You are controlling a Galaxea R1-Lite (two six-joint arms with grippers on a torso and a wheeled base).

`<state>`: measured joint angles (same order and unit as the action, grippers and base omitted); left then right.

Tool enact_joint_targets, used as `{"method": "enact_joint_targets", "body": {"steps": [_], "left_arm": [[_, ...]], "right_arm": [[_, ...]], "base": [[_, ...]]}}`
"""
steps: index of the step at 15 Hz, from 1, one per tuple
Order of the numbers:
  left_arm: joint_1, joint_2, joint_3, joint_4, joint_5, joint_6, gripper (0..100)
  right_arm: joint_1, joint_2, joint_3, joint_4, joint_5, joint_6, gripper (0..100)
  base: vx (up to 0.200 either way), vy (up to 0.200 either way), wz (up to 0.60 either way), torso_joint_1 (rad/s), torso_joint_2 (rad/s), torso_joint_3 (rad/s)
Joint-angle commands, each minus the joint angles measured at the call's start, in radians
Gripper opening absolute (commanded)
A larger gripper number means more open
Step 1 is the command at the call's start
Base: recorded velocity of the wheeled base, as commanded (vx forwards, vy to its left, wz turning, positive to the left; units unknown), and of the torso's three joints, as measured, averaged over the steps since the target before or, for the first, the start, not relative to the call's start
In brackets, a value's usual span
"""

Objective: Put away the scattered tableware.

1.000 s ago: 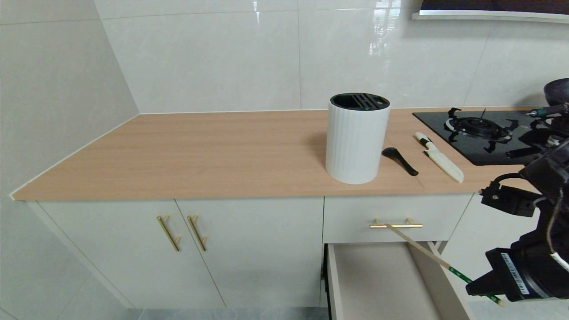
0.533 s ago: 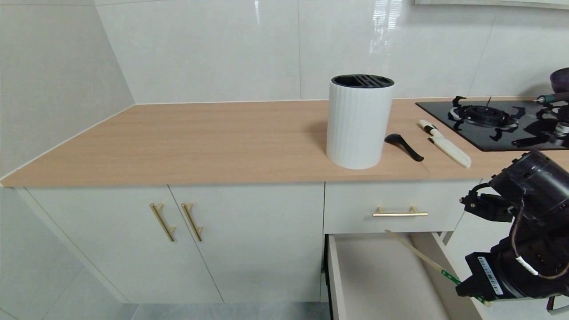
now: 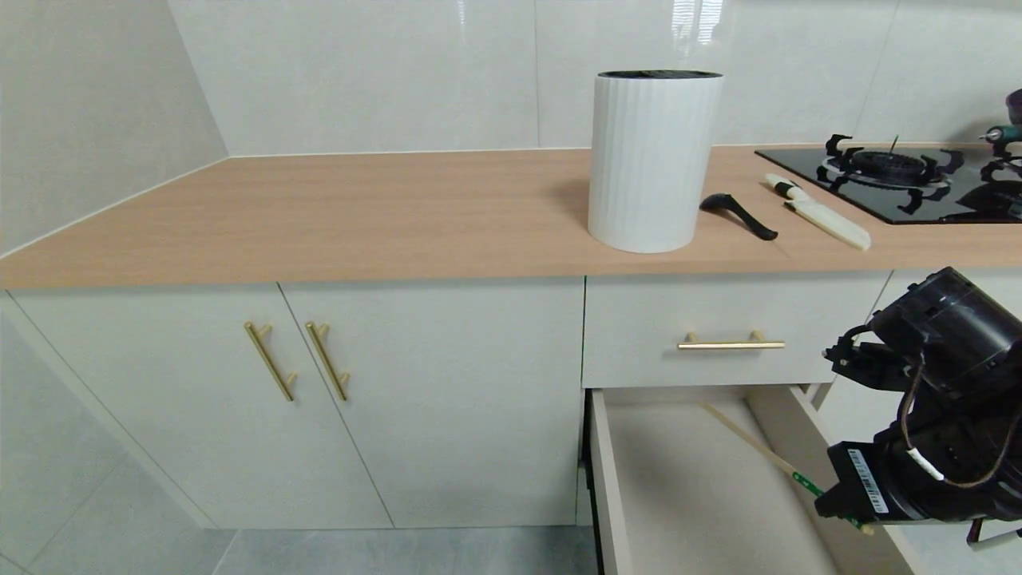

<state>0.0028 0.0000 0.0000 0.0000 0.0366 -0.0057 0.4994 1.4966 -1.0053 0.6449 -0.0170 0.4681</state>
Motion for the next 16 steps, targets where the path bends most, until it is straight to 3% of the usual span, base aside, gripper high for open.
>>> {"method": "enact_joint_targets", "body": {"steps": [1,6,13,15,16], "left_arm": [[0.0,0.0,0.0,-0.002,0.0,0.0,100],[0.0,0.0,0.0,-0.002,0.0,0.0,100],[0.0,0.0,0.0,-0.002,0.0,0.0,100],[0.0,0.0,0.0,-0.002,0.0,0.0,100],[0.0,0.002,0.0,-0.002,0.0,0.0,100]], "right_arm": [[-0.012,0.016,0.001,-0.001,0.0,0.0,0],[-0.039,0.039,0.001,-0.017,0.0,-0.003,0],[-0.038,0.148,0.002,-0.105,-0.006,-0.003,0],[-0.03,0.257,0.05,-0.225,-0.017,-0.005,0],[-0.015,0.298,0.12,-0.39,-0.02,-0.006,0]], "base": [[0.0,0.0,0.0,-0.163,0.47,0.281],[0.0,0.0,0.0,-0.145,0.44,0.285],[0.0,0.0,0.0,-0.017,0.06,0.032],[0.0,0.0,0.0,0.0,0.0,0.0],[0.0,0.0,0.0,0.0,0.0,0.0]]}}
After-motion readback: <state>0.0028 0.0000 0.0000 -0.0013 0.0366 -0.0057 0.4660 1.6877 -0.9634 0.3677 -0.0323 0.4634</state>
